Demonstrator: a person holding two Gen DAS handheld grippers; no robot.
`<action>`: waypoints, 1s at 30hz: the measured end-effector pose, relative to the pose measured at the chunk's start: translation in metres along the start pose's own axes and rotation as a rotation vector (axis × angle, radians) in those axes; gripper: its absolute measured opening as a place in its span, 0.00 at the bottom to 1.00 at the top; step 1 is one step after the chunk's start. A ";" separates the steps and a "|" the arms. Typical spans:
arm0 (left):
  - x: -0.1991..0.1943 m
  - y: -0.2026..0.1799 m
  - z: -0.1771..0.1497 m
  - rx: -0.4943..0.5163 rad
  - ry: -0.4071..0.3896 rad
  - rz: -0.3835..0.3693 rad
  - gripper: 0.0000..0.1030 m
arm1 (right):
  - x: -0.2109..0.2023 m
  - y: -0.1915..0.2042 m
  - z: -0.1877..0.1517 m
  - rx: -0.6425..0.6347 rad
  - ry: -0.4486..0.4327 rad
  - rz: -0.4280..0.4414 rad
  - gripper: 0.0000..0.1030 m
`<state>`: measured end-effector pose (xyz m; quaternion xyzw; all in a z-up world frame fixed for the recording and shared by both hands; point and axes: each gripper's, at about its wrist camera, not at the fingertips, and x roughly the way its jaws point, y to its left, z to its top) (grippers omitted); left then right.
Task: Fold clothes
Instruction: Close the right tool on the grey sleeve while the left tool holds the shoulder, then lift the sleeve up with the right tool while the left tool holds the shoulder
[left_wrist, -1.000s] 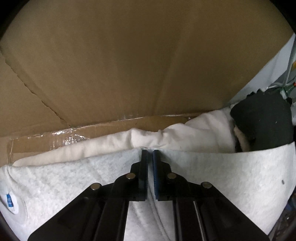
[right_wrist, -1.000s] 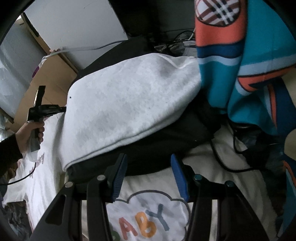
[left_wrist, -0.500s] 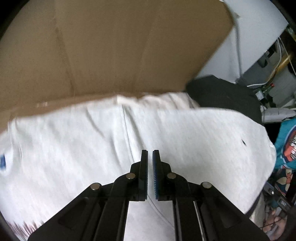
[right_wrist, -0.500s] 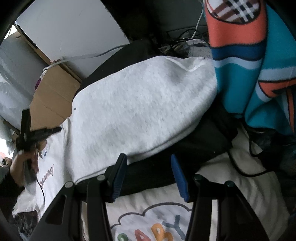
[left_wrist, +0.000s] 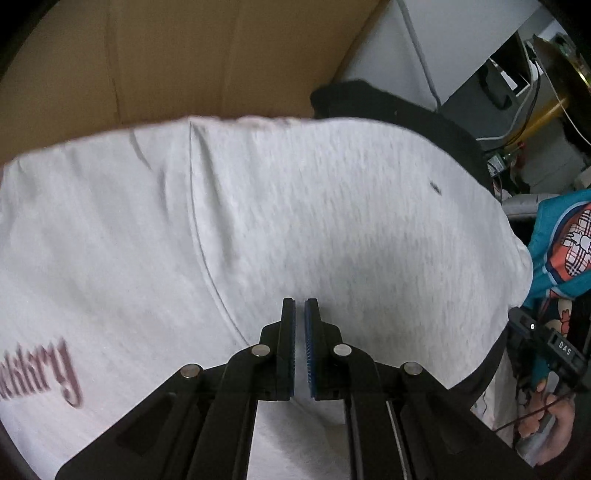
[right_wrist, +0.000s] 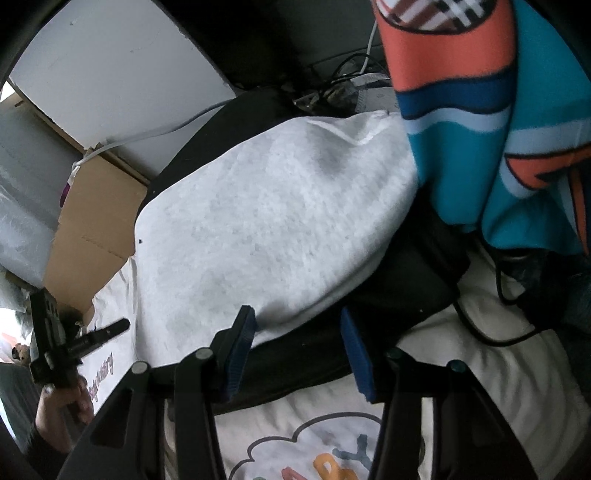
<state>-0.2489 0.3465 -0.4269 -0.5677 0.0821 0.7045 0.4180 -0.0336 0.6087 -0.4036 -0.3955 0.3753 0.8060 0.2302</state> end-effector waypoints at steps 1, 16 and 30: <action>0.003 -0.001 -0.003 -0.006 0.002 -0.001 0.07 | 0.000 -0.001 0.001 0.012 -0.003 0.000 0.40; 0.023 -0.005 -0.021 -0.058 -0.028 -0.003 0.07 | 0.010 -0.011 0.008 0.122 -0.036 0.019 0.28; 0.026 -0.003 -0.021 -0.062 -0.043 -0.020 0.07 | -0.016 -0.011 0.011 0.148 -0.102 0.120 0.11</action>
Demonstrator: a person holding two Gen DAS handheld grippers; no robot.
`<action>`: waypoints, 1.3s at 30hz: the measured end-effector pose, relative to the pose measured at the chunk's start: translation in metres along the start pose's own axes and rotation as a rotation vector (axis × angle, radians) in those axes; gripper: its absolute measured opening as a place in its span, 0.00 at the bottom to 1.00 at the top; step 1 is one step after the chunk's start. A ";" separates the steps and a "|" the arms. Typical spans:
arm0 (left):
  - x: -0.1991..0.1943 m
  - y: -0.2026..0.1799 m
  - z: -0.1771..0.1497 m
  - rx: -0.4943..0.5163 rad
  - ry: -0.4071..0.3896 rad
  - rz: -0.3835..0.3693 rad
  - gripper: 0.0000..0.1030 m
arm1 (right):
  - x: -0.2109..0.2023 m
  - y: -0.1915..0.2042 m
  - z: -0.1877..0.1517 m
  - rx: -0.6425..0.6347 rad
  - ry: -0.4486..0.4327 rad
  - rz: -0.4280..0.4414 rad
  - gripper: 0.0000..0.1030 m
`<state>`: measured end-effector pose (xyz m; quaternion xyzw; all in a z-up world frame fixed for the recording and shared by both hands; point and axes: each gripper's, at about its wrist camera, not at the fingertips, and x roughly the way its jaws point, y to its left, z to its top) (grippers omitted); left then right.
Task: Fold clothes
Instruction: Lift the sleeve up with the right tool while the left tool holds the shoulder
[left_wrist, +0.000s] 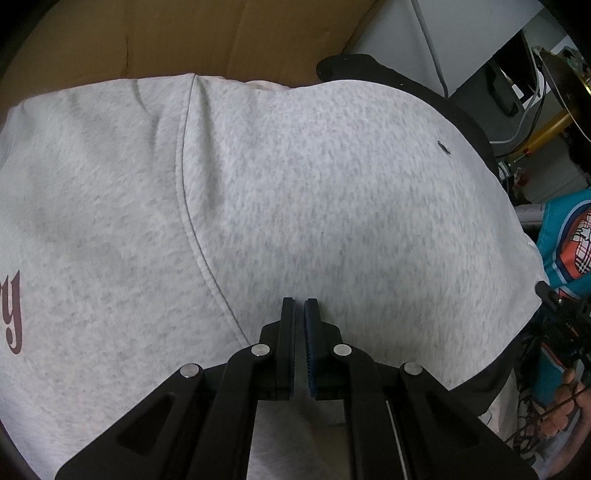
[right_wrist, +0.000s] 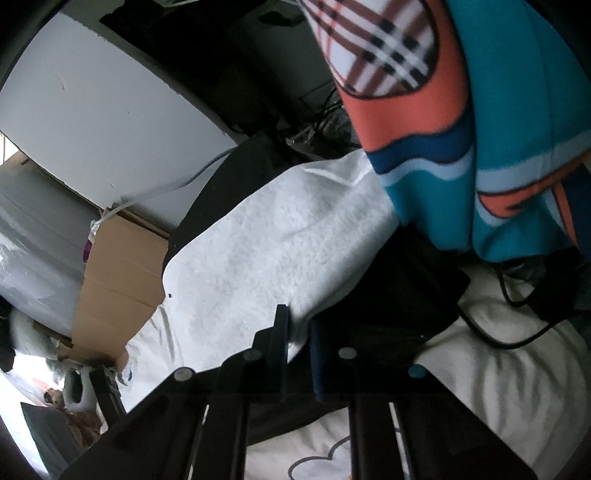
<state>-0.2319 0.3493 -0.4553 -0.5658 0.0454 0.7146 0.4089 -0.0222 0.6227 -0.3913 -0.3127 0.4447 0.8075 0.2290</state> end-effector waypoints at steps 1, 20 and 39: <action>0.000 0.000 0.001 -0.003 0.001 -0.002 0.07 | 0.001 -0.002 -0.001 0.011 0.007 0.007 0.11; 0.005 -0.004 0.009 0.026 -0.007 -0.006 0.07 | 0.021 -0.018 -0.002 0.057 0.034 0.060 0.11; 0.002 -0.011 0.006 0.024 0.016 -0.008 0.07 | 0.022 -0.042 0.011 0.270 -0.070 0.153 0.16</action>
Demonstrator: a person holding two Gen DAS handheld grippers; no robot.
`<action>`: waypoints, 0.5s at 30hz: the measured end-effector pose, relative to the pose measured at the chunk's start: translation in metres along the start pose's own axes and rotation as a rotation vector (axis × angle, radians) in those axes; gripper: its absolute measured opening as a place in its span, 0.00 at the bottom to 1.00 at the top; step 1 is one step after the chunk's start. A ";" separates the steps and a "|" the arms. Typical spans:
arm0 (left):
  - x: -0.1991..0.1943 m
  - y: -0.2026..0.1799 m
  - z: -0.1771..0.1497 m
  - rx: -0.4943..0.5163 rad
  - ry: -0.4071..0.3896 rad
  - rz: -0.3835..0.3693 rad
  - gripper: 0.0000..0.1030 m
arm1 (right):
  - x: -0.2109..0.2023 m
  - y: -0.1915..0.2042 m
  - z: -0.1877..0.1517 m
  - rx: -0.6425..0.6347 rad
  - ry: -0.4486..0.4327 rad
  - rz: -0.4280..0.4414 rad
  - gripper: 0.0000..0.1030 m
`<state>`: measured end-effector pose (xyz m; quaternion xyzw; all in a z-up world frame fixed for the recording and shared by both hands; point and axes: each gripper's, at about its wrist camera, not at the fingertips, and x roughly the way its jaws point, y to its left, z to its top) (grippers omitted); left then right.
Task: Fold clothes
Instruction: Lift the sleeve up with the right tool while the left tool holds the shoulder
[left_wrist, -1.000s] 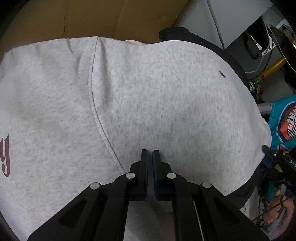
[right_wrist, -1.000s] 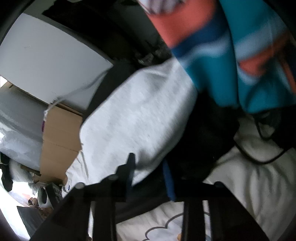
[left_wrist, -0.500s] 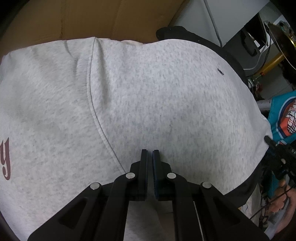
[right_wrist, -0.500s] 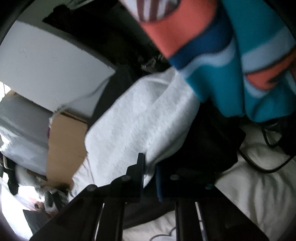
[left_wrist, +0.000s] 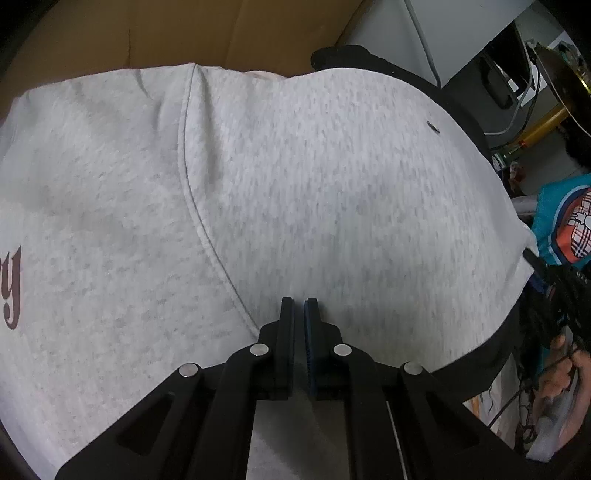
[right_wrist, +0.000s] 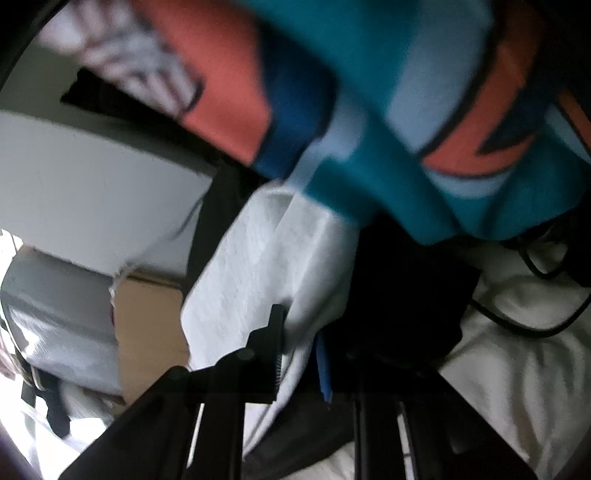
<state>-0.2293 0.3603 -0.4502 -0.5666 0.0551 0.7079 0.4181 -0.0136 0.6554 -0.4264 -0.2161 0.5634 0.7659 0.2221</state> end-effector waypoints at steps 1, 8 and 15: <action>0.000 -0.001 0.000 0.001 0.001 0.001 0.07 | -0.002 0.000 0.001 0.006 -0.013 0.009 0.16; 0.000 -0.005 0.003 -0.005 0.004 0.010 0.07 | -0.008 0.015 -0.001 -0.038 -0.048 0.006 0.09; -0.001 -0.010 0.002 -0.028 -0.019 0.026 0.07 | -0.016 0.051 -0.001 -0.120 -0.061 0.018 0.07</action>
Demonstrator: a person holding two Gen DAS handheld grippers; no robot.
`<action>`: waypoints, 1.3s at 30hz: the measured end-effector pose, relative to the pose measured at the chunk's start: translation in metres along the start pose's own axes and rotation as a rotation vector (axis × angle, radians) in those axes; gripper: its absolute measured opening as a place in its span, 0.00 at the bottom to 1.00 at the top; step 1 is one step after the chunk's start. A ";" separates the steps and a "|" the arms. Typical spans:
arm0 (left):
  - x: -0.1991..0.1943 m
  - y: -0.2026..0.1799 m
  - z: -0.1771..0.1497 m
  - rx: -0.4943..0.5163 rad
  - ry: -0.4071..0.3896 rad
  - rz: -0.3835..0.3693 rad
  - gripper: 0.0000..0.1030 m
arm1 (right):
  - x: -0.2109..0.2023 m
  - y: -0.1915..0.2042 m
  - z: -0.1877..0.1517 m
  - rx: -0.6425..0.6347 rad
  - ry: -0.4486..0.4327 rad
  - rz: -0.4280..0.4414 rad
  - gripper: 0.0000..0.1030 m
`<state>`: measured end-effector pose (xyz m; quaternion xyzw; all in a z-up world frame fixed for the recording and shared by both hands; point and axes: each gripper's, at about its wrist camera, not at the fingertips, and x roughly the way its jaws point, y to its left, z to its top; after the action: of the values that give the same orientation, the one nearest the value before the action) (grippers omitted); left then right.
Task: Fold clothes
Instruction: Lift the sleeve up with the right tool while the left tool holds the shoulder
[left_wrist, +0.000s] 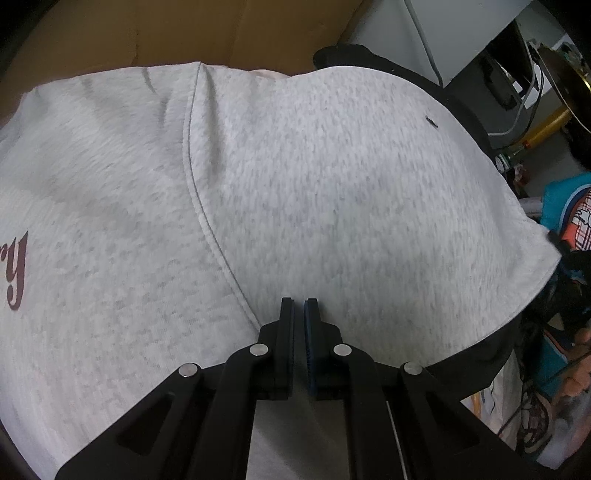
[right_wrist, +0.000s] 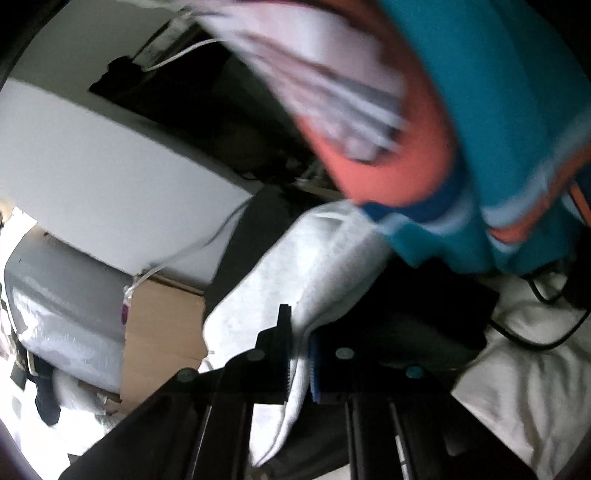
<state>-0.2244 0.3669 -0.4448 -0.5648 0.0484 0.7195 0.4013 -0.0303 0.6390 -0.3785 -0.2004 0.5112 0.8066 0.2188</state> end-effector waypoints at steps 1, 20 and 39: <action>0.000 -0.001 -0.001 -0.009 -0.008 0.001 0.07 | -0.001 0.008 0.001 -0.014 0.000 0.010 0.07; -0.021 -0.009 -0.033 -0.167 -0.132 0.007 0.07 | -0.016 0.110 -0.009 -0.120 0.053 0.274 0.06; -0.054 0.010 -0.109 -0.254 -0.148 -0.056 0.07 | -0.003 0.192 -0.044 -0.174 0.181 0.487 0.06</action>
<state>-0.1444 0.2751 -0.4410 -0.5575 -0.0884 0.7481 0.3490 -0.1303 0.5250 -0.2528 -0.1609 0.4906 0.8551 -0.0460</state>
